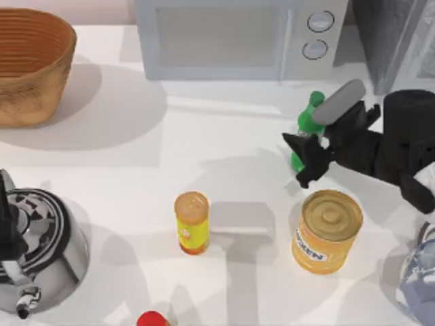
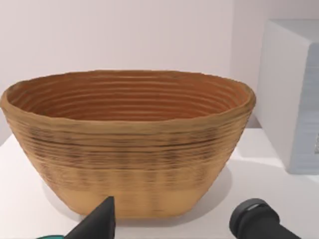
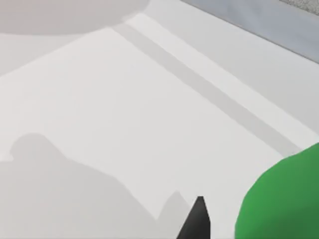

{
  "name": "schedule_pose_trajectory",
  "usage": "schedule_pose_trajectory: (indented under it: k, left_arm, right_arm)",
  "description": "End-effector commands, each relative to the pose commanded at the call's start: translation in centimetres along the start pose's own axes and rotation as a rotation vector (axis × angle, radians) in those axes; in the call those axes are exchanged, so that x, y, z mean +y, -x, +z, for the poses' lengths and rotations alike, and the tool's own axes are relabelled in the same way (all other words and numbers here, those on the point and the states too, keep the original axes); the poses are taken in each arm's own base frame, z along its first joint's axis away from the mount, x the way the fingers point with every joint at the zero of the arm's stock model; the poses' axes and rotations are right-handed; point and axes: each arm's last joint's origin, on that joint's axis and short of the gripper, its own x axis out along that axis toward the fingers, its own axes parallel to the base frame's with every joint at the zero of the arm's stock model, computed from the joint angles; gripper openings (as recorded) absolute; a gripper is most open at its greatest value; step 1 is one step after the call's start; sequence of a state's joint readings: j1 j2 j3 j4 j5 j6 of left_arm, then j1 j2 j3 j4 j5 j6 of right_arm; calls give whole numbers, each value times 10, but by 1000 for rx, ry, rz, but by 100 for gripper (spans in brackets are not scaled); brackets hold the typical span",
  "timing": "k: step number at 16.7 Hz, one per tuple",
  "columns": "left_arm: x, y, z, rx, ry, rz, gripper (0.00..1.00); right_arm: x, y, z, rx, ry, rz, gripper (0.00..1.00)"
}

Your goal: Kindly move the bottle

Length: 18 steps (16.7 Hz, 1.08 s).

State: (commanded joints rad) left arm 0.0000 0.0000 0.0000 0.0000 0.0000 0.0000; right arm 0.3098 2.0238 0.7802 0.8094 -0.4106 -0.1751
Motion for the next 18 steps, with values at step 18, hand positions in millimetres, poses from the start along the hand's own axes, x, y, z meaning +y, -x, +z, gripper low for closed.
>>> schedule_pose_trajectory:
  k: [18]
  left_arm:
    - [0, 0, 0, 0, 0, 0, 100]
  right_arm:
    - [-86, 127, -18, -3, -164, -425, 0]
